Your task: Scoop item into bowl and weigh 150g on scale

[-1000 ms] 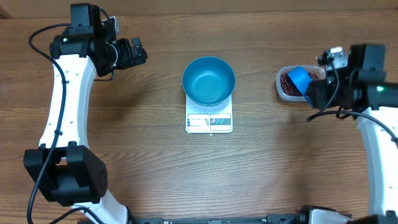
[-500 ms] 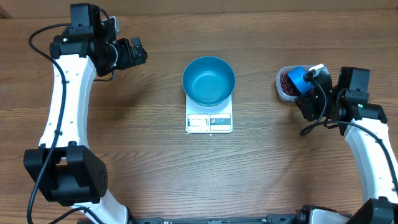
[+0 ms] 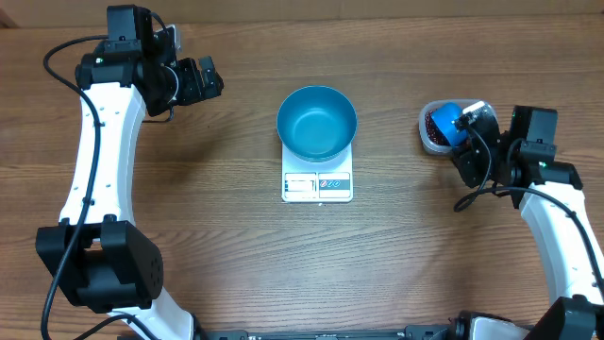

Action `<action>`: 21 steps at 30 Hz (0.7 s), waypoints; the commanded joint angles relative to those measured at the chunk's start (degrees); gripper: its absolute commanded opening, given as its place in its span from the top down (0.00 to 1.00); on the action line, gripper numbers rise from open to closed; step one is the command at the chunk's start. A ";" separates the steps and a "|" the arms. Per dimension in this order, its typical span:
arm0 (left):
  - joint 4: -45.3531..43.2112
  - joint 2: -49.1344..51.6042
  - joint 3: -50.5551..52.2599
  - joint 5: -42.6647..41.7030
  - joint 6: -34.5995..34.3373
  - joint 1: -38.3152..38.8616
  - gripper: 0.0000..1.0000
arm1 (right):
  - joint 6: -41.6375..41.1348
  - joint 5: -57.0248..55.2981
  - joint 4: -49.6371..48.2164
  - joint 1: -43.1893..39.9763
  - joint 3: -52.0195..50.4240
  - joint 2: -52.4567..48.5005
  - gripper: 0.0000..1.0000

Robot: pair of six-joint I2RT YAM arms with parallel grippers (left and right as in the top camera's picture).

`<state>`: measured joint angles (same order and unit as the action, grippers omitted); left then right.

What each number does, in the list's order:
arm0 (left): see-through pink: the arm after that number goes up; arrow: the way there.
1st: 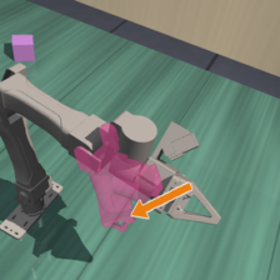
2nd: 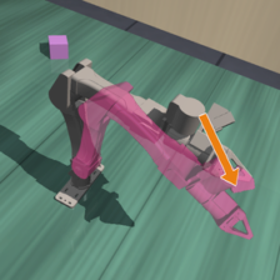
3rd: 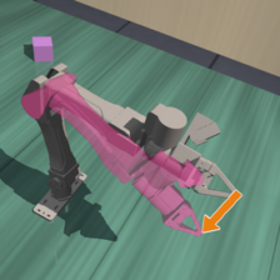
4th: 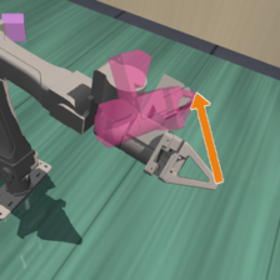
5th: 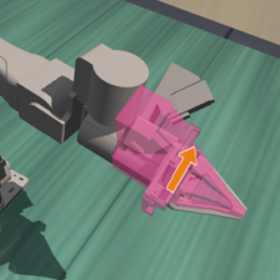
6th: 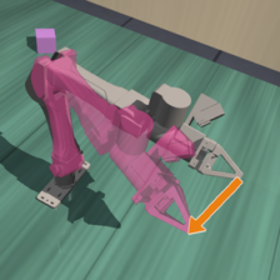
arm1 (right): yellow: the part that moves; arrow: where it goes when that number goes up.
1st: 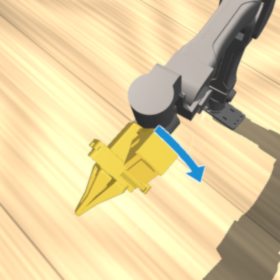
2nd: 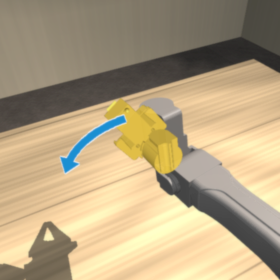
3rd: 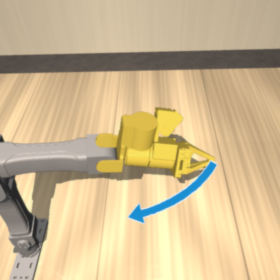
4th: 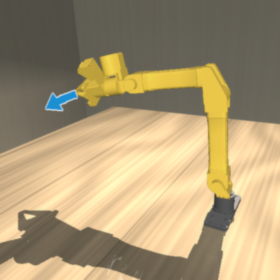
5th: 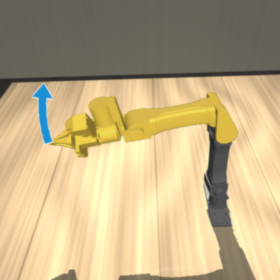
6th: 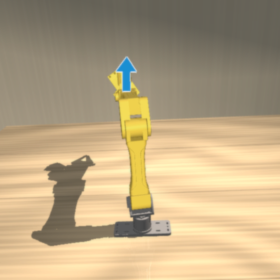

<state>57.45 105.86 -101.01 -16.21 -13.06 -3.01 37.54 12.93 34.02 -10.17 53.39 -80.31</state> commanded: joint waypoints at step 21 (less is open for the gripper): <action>-0.07 -1.73 -1.16 0.33 1.51 0.13 0.01 | 0.94 -0.90 -11.65 -0.50 -4.70 -4.24 0.60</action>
<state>57.45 105.86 -101.01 -16.21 -13.06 -3.01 38.04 12.47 23.81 -10.41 49.10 -83.53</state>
